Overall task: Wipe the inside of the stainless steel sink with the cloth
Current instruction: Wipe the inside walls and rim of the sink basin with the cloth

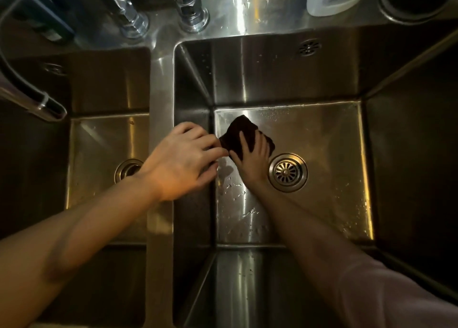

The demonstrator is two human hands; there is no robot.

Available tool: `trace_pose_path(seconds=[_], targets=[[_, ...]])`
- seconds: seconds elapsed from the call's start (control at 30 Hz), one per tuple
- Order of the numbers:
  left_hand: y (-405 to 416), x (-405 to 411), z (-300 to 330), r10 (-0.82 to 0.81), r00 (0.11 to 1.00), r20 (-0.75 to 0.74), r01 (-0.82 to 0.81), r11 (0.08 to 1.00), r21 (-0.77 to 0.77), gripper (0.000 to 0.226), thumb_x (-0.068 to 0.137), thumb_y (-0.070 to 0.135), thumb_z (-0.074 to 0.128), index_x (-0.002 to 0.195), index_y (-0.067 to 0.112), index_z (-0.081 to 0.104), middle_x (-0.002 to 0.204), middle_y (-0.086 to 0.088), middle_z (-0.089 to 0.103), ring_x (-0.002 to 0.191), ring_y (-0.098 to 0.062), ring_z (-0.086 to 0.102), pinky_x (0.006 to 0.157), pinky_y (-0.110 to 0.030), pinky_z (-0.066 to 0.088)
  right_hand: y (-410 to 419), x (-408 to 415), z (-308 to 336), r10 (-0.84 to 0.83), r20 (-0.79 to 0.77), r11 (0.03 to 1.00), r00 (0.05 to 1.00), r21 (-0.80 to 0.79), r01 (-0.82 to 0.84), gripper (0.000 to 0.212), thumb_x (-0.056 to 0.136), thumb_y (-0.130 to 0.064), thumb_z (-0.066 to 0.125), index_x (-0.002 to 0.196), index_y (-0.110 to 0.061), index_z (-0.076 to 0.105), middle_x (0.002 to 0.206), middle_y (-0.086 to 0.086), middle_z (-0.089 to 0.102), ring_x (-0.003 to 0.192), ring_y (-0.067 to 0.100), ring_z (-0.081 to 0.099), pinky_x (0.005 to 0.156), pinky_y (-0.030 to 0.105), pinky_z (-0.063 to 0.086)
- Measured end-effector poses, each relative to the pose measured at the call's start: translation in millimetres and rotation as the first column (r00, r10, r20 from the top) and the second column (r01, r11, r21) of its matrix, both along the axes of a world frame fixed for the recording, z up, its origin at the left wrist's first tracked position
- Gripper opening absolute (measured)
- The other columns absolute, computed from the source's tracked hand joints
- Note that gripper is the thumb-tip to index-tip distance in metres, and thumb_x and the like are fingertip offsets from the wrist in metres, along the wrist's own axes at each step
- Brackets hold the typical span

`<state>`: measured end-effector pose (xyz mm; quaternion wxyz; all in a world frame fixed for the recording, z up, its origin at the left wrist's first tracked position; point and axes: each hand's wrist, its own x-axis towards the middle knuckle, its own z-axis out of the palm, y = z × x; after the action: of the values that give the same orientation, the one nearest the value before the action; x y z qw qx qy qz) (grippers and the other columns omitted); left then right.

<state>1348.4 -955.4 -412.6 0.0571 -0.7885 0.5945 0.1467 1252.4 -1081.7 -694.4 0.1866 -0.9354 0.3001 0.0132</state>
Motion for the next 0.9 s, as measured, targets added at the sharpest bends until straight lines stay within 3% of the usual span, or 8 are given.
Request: trace_pose_path(seconds=[0.1, 0.23, 0.37, 0.47, 0.6, 0.8, 0.9], targets=[[-1.8, 0.0, 1.6, -0.004, 1.0, -0.002, 0.004, 1.0, 0.007, 0.045, 0.092, 0.042, 0.031, 0.116, 0.027, 0.066, 0.11, 0.004, 0.066, 0.106, -0.018, 0.059, 0.101, -0.036, 0.028, 10.9, 27.4, 9.7, -0.058, -0.013, 0.996, 0.998, 0.067, 0.059, 0.059, 0.093, -0.06, 0.033, 0.145, -0.032, 0.034, 0.152, 0.018, 0.029, 0.14, 0.037, 0.024, 0.116, 0.052, 0.015], [1.3, -1.5, -0.2, 0.001, 1.0, -0.019, -0.002, 0.999, -0.038, 0.042, 0.093, 0.04, 0.034, 0.114, 0.028, 0.068, 0.107, 0.006, 0.067, 0.105, -0.017, 0.06, 0.102, -0.037, 0.029, -10.8, 53.3, 13.3, 0.083, -0.028, 0.996, 0.996, 0.03, -0.082, 0.054, 0.097, -0.055, 0.034, 0.146, -0.034, 0.032, 0.156, 0.015, 0.021, 0.144, 0.033, 0.016, 0.117, 0.051, 0.009], [0.5, 0.8, 0.4, -0.009, 0.999, -0.032, 0.008, 0.999, -0.038, 0.042, 0.096, 0.039, 0.033, 0.115, 0.026, 0.068, 0.106, 0.004, 0.067, 0.105, -0.018, 0.06, 0.104, -0.038, 0.029, -18.6, 42.4, 17.3, 0.194, -0.009, 0.98, 0.981, -0.044, -0.194, 0.062, 0.095, -0.059, 0.029, 0.15, -0.03, 0.023, 0.16, 0.012, 0.005, 0.148, 0.029, 0.002, 0.114, 0.059, 0.002], [0.1, 0.3, 0.0, 0.002, 1.0, -0.025, -0.003, 0.999, -0.05, 0.042, 0.096, 0.039, 0.034, 0.114, 0.026, 0.069, 0.107, 0.003, 0.068, 0.106, -0.018, 0.06, 0.105, -0.038, 0.027, -11.5, 40.9, 22.0, 0.224, 0.042, 0.974, 0.974, -0.046, -0.222, 0.055, 0.098, -0.053, 0.03, 0.15, -0.033, 0.023, 0.16, 0.007, 0.013, 0.147, 0.029, 0.006, 0.113, 0.064, 0.005], [0.0, 0.5, 0.1, -0.008, 0.999, -0.034, 0.005, 0.996, -0.087, 0.04, 0.096, 0.037, 0.035, 0.111, 0.026, 0.07, 0.102, 0.004, 0.069, 0.102, -0.018, 0.061, 0.104, -0.037, 0.027, -5.9, 56.7, 13.2, 0.147, -0.004, 0.989, 0.989, -0.001, -0.147, 0.052, 0.096, -0.056, 0.031, 0.145, -0.042, 0.026, 0.157, 0.003, 0.022, 0.144, 0.029, 0.014, 0.11, 0.065, 0.008], [2.1, -0.6, 0.2, -0.011, 0.999, -0.033, 0.007, 0.995, -0.098, 0.04, 0.097, 0.036, 0.035, 0.11, 0.026, 0.071, 0.1, 0.004, 0.07, 0.101, -0.018, 0.061, 0.105, -0.038, 0.029, -16.9, 56.2, -11.1, 0.2, 0.065, 0.961, 0.978, -0.205, -0.183, 0.048, 0.095, -0.05, 0.043, 0.142, -0.044, 0.032, 0.148, 0.004, 0.039, 0.137, 0.028, 0.031, 0.106, 0.062, 0.025], [-1.0, -0.6, 2.1, -0.014, 0.999, -0.035, 0.011, 0.996, -0.092, 0.041, 0.097, 0.037, 0.034, 0.109, 0.025, 0.072, 0.1, 0.004, 0.07, 0.1, -0.018, 0.061, 0.105, -0.04, 0.031, -5.2, 30.3, -15.4, 0.106, 0.109, 0.975, 0.988, -0.207, -0.082, 0.049, 0.095, -0.045, 0.044, 0.143, -0.042, 0.032, 0.148, 0.003, 0.038, 0.137, 0.026, 0.03, 0.107, 0.059, 0.025]])
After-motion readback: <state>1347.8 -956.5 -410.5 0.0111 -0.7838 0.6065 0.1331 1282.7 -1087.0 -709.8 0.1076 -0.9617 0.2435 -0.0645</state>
